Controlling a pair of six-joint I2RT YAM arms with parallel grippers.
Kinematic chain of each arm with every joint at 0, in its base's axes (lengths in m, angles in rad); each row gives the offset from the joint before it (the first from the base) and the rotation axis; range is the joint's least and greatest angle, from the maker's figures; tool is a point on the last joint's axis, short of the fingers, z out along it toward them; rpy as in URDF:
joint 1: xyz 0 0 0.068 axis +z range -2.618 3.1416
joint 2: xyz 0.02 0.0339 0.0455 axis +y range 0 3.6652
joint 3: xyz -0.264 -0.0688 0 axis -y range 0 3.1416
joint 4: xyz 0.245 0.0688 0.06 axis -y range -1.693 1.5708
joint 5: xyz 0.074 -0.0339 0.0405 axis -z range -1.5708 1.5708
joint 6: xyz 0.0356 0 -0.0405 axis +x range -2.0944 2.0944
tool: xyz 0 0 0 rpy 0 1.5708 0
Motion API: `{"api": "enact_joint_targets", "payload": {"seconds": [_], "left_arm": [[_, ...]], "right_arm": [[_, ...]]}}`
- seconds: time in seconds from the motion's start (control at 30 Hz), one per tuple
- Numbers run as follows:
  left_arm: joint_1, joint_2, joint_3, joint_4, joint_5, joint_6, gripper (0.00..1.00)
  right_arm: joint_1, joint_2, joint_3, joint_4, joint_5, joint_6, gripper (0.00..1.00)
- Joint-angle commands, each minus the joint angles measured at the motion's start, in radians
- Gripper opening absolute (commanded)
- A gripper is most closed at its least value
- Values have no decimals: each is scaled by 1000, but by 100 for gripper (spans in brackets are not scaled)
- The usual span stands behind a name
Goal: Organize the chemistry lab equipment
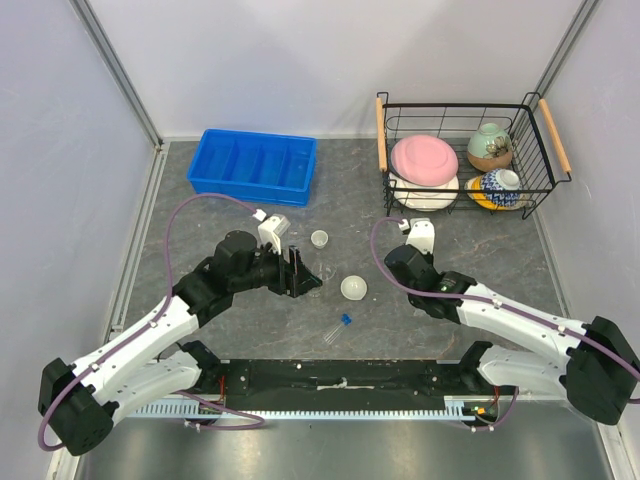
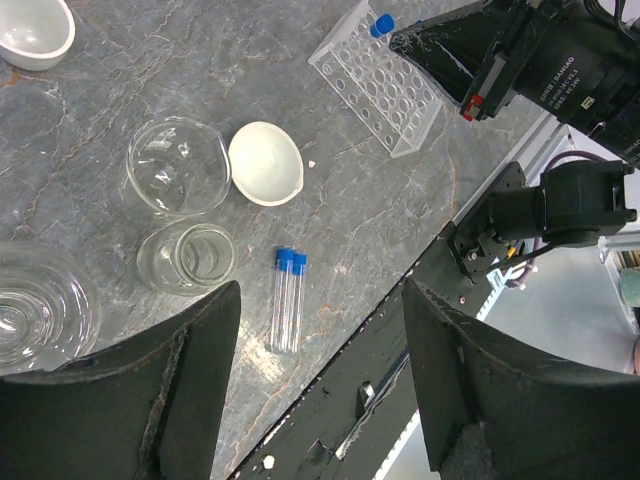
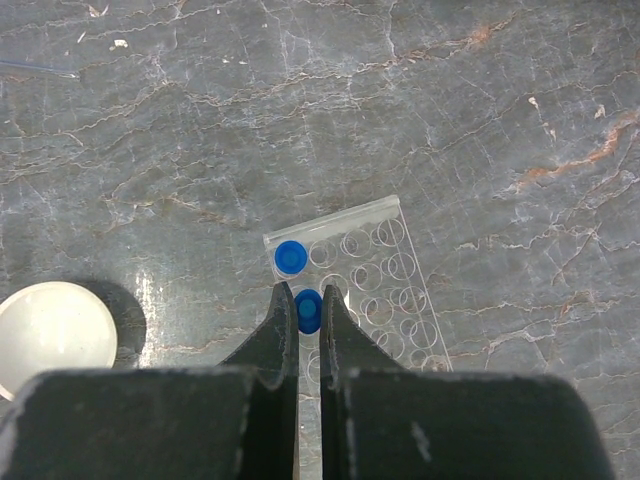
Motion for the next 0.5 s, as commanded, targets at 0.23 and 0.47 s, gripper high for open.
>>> {"api": "enact_joint_targets", "payload": {"seconds": [0.23,0.47], "left_arm": [[-13,-8,1,10,-29,43,72],[-16,-2,3,8,-32,45,72]], "right_arm": [[13,37,-7,36,34,49,0],[13,40,-11,36,36,52,8]]}}
